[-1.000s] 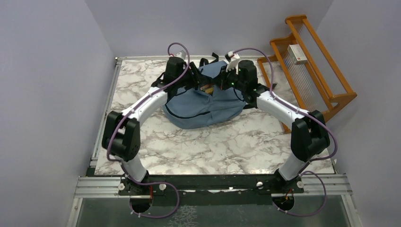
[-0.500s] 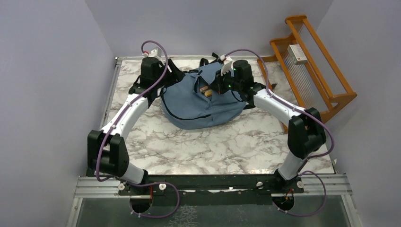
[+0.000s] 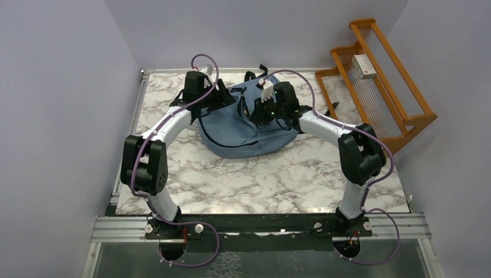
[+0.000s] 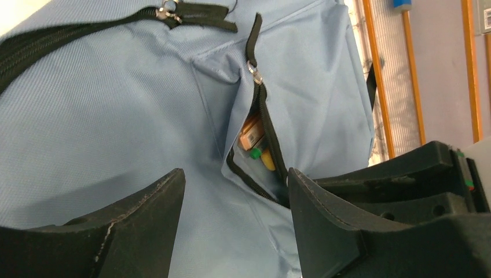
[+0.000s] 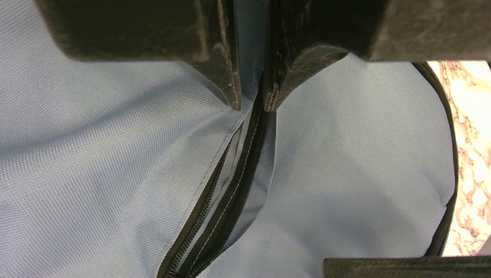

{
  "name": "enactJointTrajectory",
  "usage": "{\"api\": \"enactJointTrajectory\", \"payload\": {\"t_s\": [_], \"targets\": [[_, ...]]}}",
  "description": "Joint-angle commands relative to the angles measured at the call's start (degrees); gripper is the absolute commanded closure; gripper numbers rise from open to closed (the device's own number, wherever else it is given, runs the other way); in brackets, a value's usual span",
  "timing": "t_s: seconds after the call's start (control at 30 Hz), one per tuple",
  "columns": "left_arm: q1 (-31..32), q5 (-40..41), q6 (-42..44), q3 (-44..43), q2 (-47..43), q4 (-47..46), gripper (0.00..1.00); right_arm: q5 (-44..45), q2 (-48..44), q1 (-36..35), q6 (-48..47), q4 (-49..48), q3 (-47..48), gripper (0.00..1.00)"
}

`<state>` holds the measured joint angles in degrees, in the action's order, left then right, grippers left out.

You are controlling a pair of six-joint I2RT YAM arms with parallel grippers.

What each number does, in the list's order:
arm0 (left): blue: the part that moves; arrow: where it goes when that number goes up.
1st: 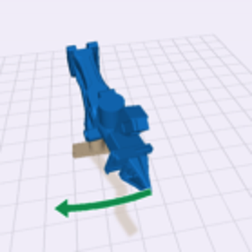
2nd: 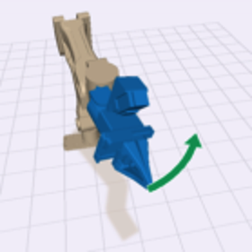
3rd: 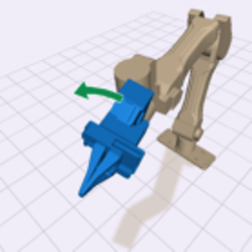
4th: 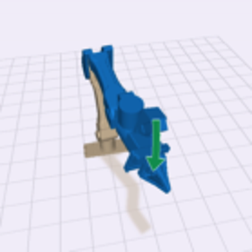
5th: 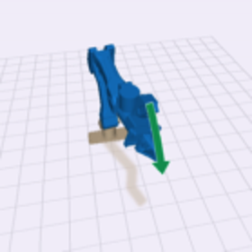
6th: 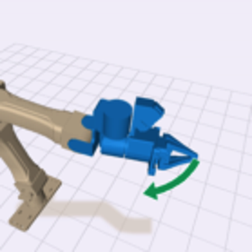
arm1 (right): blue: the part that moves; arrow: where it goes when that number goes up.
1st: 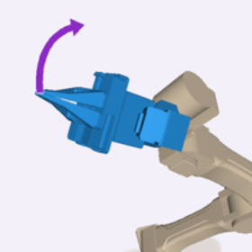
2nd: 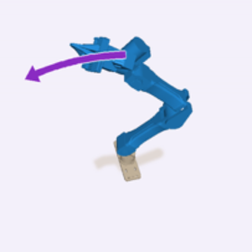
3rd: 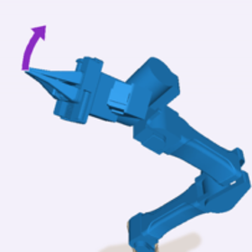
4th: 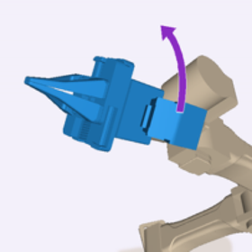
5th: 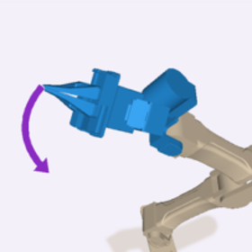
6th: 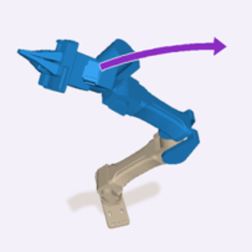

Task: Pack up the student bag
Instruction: Adjust the student bag at the center of the board.

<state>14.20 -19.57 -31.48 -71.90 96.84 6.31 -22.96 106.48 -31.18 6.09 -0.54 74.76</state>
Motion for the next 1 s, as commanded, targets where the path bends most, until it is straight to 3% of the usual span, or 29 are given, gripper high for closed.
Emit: {"api": "enactJointTrajectory", "payload": {"t_s": [0.0, 0.27, 0.57, 0.97], "targets": [[0.0, -2.5, 0.4, -4.4, 2.9, -3.0, 0.34, -4.9, 1.3, -0.7, 0.5, -1.2, 1.7, 0.74], [0.0, -0.9, -1.6, -12.0, 10.1, -3.7, 0.34, -8.4, -1.8, -0.7, 1.6, -5.2, 3.2, 0.65], [0.0, -0.7, 0.0, -10.0, 12.3, -5.1, 0.36, 11.3, -2.3, -0.7, 9.4, -4.1, 8.8, 0.6], [2.2, -2.0, 0.5, -14.8, 17.9, -2.5, 0.38, 18.1, -2.5, -0.6, 12.2, -2.2, 8.6, 0.59]]}}
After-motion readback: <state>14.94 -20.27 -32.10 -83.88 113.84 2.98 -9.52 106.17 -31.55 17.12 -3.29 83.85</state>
